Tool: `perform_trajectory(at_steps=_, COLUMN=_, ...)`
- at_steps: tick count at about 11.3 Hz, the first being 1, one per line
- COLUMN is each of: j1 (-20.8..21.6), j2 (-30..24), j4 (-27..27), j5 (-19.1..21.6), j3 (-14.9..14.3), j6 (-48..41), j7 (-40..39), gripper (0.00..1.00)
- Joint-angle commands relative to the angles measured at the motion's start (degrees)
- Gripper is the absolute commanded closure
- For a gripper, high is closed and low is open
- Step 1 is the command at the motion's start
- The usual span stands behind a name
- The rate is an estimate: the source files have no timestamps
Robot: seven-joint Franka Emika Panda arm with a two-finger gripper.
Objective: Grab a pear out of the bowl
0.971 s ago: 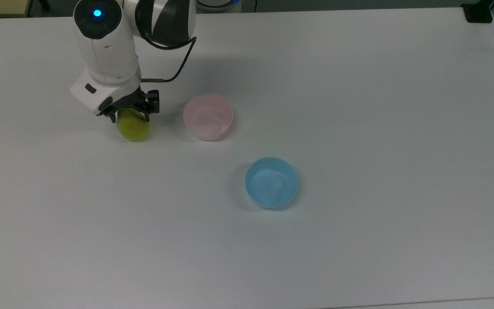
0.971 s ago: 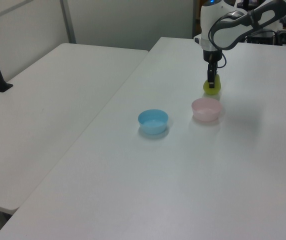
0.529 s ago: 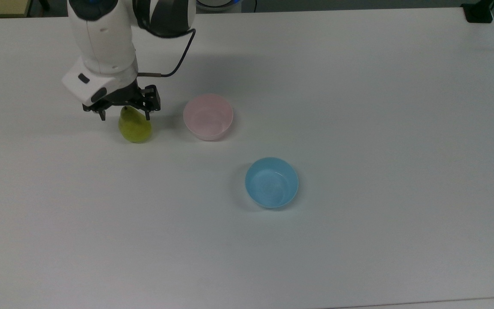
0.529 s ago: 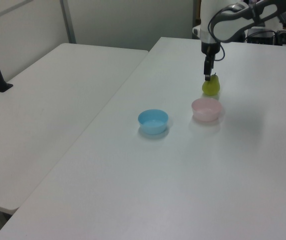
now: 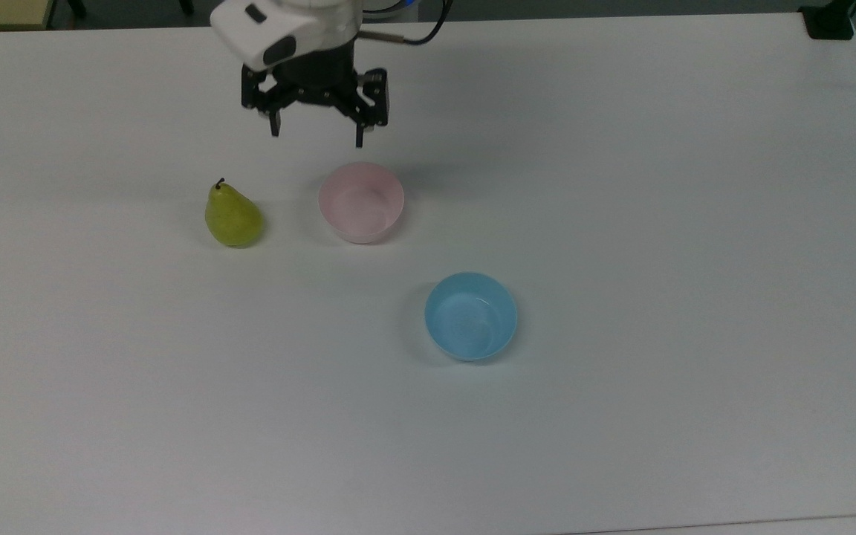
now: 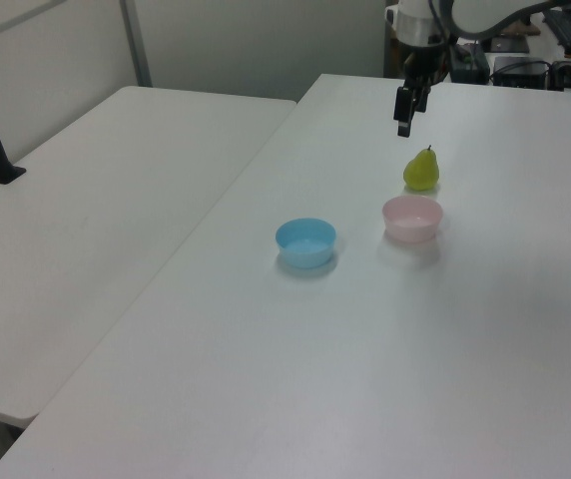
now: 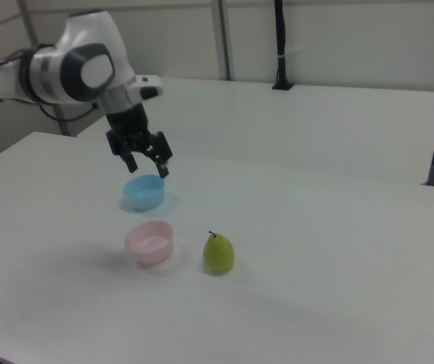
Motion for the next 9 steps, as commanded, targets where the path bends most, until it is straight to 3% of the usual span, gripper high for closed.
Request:
perform_trajectory(at_steps=1, j1=0.56, j2=-5.34, j4=-1.34, j5=4.57, j3=-0.91, j6=-4.66, j7=0.77, gripper=0.00)
perform_trajectory(at_steps=9, j1=0.12, j2=-5.87, j4=0.07, j5=5.12, j3=-1.00, j6=-7.04, j7=0.41, gripper=0.00)
